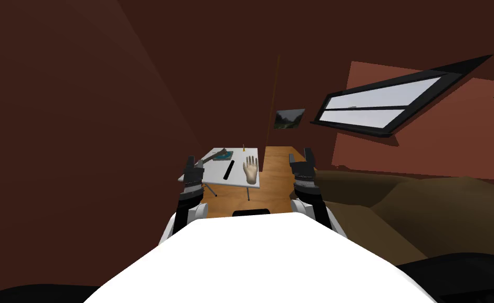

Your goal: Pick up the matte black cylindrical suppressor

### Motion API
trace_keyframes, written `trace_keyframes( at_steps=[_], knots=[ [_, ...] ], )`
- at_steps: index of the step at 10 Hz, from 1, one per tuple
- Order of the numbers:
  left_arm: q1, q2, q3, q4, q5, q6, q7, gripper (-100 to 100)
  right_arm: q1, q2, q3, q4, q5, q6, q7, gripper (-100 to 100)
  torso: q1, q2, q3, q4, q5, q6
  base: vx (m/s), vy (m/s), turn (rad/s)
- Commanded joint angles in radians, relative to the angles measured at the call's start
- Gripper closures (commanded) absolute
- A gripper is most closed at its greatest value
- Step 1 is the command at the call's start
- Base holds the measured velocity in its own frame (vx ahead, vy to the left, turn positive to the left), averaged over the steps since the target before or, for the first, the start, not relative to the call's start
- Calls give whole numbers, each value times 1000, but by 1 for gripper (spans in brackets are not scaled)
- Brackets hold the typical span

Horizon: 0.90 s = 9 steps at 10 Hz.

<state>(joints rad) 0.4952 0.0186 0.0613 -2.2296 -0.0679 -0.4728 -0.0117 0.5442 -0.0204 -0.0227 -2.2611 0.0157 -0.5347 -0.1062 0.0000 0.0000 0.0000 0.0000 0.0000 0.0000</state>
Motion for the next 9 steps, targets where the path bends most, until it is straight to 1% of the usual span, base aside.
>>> trace_keyframes(
  at_steps=[1,3,5,7,9],
  knots=[
    [3,28,6,8,3,9,8,-100,0,0,0,0,0,0,0,0,0,0,0,0,0,0,-5,-23,-21],
    [11,71,19,26,11,29,26,-100,0,0,0,0,0,0,0,0,-2,1,1,0,0,0,-32,-60,-33],
    [21,113,38,55,26,62,53,-100,0,0,0,0,0,0,0,0,-6,2,1,1,-1,0,-38,-107,-51],
    [35,151,62,92,46,107,86,-100,0,0,0,0,0,0,0,0,-8,4,2,1,-2,0,-51,-135,-62],
    [50,186,92,138,72,161,123,-100,0,0,0,0,0,0,0,0,-10,2,1,0,-2,0,-23,-173,-80]
  ],
)
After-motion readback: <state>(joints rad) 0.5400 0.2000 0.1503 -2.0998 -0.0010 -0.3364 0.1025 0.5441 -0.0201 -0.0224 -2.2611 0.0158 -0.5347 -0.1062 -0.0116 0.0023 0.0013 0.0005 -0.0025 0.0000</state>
